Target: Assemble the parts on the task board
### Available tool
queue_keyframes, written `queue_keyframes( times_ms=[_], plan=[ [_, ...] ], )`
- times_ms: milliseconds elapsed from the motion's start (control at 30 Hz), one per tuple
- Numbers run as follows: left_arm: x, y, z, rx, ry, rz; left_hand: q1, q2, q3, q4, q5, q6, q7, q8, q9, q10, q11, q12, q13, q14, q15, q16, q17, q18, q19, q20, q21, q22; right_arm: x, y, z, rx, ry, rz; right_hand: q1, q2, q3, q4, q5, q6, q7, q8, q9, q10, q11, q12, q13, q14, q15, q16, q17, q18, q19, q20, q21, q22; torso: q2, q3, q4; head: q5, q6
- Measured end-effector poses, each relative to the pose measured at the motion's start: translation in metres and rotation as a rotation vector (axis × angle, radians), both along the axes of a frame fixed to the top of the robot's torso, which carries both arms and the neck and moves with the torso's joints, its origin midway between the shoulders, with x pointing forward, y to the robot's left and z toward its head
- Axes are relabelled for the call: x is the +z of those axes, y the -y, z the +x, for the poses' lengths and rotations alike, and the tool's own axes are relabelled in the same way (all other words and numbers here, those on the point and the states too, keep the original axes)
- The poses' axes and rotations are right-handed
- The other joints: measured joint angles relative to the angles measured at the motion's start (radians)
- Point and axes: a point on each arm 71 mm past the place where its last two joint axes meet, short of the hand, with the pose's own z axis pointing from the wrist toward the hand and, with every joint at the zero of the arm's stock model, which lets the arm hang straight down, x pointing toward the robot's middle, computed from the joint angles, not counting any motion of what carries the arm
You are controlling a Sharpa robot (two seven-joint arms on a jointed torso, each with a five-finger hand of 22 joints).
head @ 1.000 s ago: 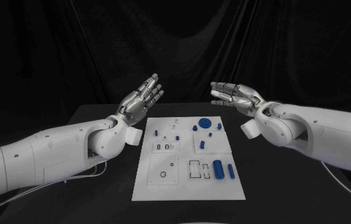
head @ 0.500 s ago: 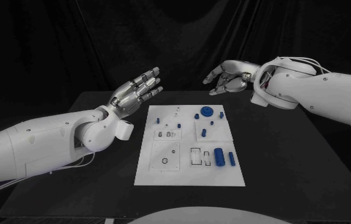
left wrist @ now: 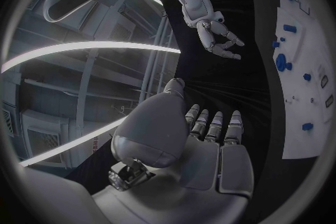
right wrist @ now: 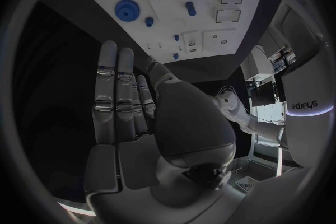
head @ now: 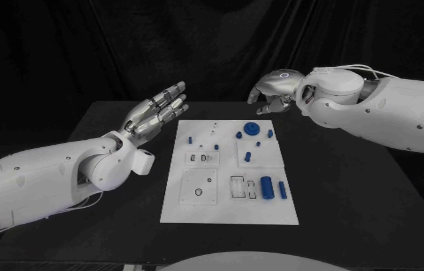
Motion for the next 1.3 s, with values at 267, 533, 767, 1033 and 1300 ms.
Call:
queue_keyframes(
  times_ms=[267,533,767,1033,1300],
  plan=[
    [0.0,-0.003,0.0,0.005,0.008,0.012,0.008,-0.001,0.008,-0.003,0.012,0.0,0.0,0.0,0.0,-0.004,0.004,0.0,0.0,0.004,0.004,0.0,0.0,0.0,0.0,0.0,0.0,0.0,-0.021,0.004,0.002,-0.001,0.011,-0.027,-0.021,-0.015,0.025,0.017,0.0,0.007,-0.007,-0.017,0.0,0.07,-0.006,-0.033,0.002,0.029,-0.017,0.082,0.082,0.0,0.011,-0.004,0.082,0.076,0.055,-0.0081,0.0312,-0.034,0.027],
    [-0.001,-0.005,0.003,0.006,0.011,0.017,0.013,0.004,0.016,-0.002,0.018,0.0,0.0,0.0,0.0,-0.007,0.007,0.0,0.0,0.004,0.004,0.0,0.0,0.0,0.002,0.002,0.0,0.0,-0.036,0.002,0.003,0.015,0.016,-0.024,-0.039,-0.033,0.052,0.033,0.0,-0.02,-0.034,-0.043,-0.002,0.121,-0.004,-0.061,0.002,0.026,-0.02,0.131,0.135,0.0,-0.02,-0.006,0.143,0.144,0.088,-0.0137,0.0468,-0.045,0.044],
    [-0.001,-0.005,0.003,-0.002,0.011,0.014,0.016,0.002,0.018,-0.004,0.02,0.0,0.0,0.0,0.0,-0.007,0.007,0.0,0.0,0.003,0.004,0.0,0.0,0.0,0.004,0.004,0.0,0.0,-0.041,-0.001,0.002,0.034,0.021,-0.017,-0.044,-0.039,0.059,0.041,-0.006,-0.016,-0.019,-0.043,-0.002,0.13,-0.005,-0.083,0.002,0.026,-0.02,0.16,0.163,0.0,-0.033,-0.007,0.18,0.187,0.101,-0.0174,0.0552,-0.05,0.053],
    [-0.001,-0.005,0.002,-0.011,0.01,0.01,0.017,0.001,0.021,-0.007,0.02,0.0,0.0,0.0,0.0,-0.007,0.007,0.0,0.0,0.003,0.004,0.0,0.0,0.0,0.004,0.004,0.0,-0.001,-0.047,-0.001,0.003,0.032,0.013,-0.022,-0.044,-0.039,0.072,0.037,0.013,0.007,-0.022,-0.043,-0.004,0.144,0.001,-0.104,0.002,0.026,-0.02,0.172,0.179,0.0,-0.052,-0.005,0.212,0.224,0.11,-0.0188,0.0598,-0.06,0.062],
    [-0.001,-0.003,0.002,-0.022,0.008,0.005,0.021,0.005,0.023,-0.005,0.02,0.0,0.0,0.0,0.0,-0.01,0.009,0.0,0.0,0.001,0.006,0.0,0.0,0.0,0.004,0.004,0.0,-0.001,-0.056,0.003,0.005,0.017,0.001,-0.03,-0.048,-0.043,0.087,0.043,0.023,0.025,-0.018,-0.039,-0.004,0.166,0.002,-0.118,0.001,0.026,-0.02,0.186,0.19,0.0,-0.059,-0.005,0.233,0.251,0.106,-0.02,0.0604,-0.057,0.055]
  ],
)
